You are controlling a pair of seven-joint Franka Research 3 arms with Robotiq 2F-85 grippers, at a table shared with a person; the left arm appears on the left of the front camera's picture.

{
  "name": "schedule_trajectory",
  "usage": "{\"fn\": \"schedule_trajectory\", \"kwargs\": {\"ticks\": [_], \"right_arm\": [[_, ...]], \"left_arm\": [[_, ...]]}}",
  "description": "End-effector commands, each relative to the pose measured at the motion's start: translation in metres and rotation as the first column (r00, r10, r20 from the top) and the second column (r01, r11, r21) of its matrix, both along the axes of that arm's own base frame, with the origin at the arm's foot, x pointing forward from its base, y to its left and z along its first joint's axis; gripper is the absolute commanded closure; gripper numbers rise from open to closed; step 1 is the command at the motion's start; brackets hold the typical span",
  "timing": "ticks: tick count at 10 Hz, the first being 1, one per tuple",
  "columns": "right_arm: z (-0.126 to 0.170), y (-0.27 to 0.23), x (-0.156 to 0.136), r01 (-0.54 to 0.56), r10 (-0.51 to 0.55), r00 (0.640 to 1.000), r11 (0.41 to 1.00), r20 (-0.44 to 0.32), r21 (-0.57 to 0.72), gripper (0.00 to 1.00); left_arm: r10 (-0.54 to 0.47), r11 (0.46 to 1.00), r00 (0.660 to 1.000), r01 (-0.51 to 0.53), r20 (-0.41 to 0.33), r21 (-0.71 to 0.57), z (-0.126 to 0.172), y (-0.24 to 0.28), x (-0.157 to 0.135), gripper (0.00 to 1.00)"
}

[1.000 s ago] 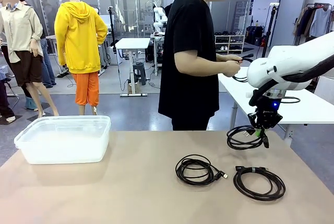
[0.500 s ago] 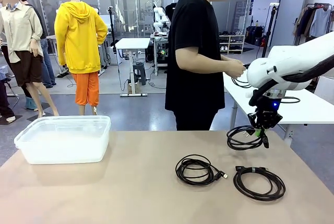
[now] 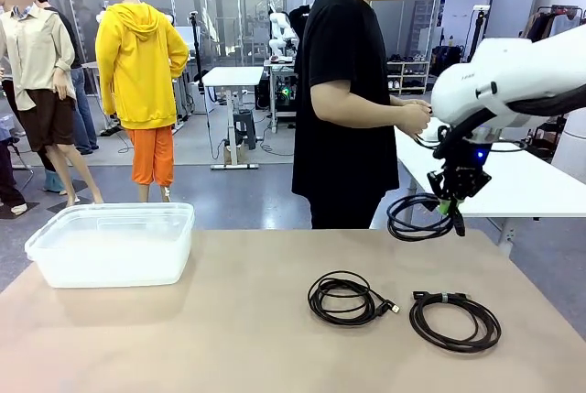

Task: Organize and store the cables.
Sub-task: Place the Power Cable into the Organizing box.

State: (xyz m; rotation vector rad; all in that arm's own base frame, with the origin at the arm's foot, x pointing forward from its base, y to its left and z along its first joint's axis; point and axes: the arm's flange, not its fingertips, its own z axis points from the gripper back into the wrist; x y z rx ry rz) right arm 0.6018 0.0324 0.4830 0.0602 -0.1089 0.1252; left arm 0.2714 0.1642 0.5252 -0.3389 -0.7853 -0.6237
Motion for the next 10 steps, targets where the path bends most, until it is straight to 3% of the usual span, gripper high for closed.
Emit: {"fn": "schedule_trajectory", "kwargs": {"ticks": [1, 5, 10], "right_arm": [[0.008, 0.042, -0.015, 0.02, -0.021, 0.999, 1.0, -0.025, -0.013, 0.82], [0.006, 0.182, -0.042, 0.026, -0.025, 0.999, 0.998, -0.023, 0.055, 0.82], [-0.052, 0.308, -0.1, -0.075, 0.073, 0.997, 0.988, 0.017, 0.134, 0.82]], "left_arm": [[-0.014, 1.0, 1.0, 0.014, 0.009, -0.005, 0.001, 0.0, 0.0, 0.0], [-0.014, 1.0, 1.0, 0.014, 0.009, -0.005, 0.001, 0.0, 0.0, 0.0], [-0.014, 1.0, 1.0, 0.014, 0.009, -0.005, 0.001, 0.0, 0.0, 0.0]]}}
